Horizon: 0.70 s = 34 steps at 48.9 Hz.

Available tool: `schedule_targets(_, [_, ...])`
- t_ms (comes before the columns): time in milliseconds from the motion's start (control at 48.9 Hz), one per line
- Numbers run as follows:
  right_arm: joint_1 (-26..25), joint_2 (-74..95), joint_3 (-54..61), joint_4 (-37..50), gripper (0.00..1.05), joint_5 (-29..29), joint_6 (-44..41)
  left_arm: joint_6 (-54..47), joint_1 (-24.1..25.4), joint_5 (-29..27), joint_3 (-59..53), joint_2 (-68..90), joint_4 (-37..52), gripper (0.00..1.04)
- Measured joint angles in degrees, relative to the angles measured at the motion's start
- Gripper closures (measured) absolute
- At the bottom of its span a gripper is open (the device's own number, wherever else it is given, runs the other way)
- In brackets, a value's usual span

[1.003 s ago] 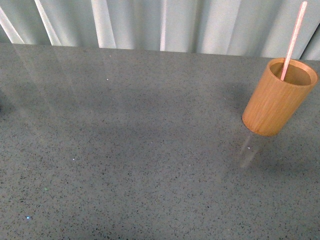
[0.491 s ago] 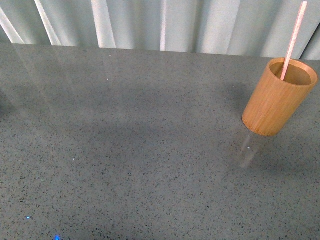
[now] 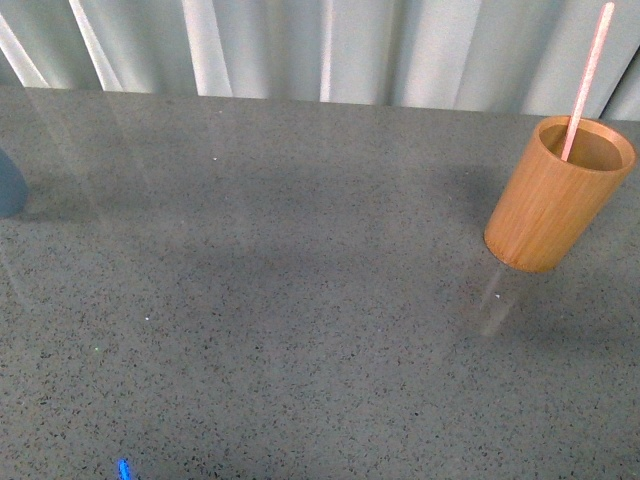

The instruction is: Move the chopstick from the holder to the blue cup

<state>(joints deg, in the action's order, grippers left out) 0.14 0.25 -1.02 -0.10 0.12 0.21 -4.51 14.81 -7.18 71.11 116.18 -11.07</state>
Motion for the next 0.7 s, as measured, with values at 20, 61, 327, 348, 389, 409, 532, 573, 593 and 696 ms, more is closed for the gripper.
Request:
schedule_targets(20, [0.0, 0.0, 0.0, 0.0, 0.1, 0.0, 0.0, 0.0, -0.2, 0.0, -0.1, -0.2, -0.1, 1.01])
schedule_targets(61, [0.0, 0.0, 0.0, 0.0, 0.1, 0.0, 0.0, 0.0, -0.5, 0.1, -0.2, -0.5, -0.3, 1.01])
schedule_targets(327, [0.0, 0.0, 0.0, 0.0, 0.1, 0.0, 0.0, -0.4, -6.1, 5.6, -4.4, -11.5, -3.9, 1.01])
schedule_targets(348, [0.0, 0.0, 0.0, 0.0, 0.1, 0.0, 0.0, -0.5, -6.8, 6.1, -4.7, -12.8, -4.3, 1.01])
schedule_targets(389, [0.0, 0.0, 0.0, 0.0, 0.1, 0.0, 0.0, -0.9, -9.3, 7.5, -5.8, -16.1, -5.4, 1.01])
schedule_targets(409, [0.0, 0.0, 0.0, 0.0, 0.1, 0.0, 0.0, -1.2, -10.3, 7.9, -6.3, -17.5, -5.9, 1.01])
schedule_targets(532, [0.0, 0.0, 0.0, 0.0, 0.1, 0.0, 0.0, -3.0, -17.7, 8.9, -9.1, -24.1, -8.5, 1.01])
schedule_targets(573, [0.0, 0.0, 0.0, 0.0, 0.1, 0.0, 0.0, -3.4, -20.3, 8.9, -9.9, -25.2, -8.9, 1.01])
schedule_targets(593, [0.0, 0.0, 0.0, 0.0, 0.1, 0.0, 0.0, -3.6, -21.6, 8.9, -10.3, -25.7, -9.1, 1.01])
schedule_targets(696, [0.0, 0.0, 0.0, 0.0, 0.1, 0.0, 0.0, -4.7, -27.1, 7.4, -11.8, -25.9, -9.6, 1.01])
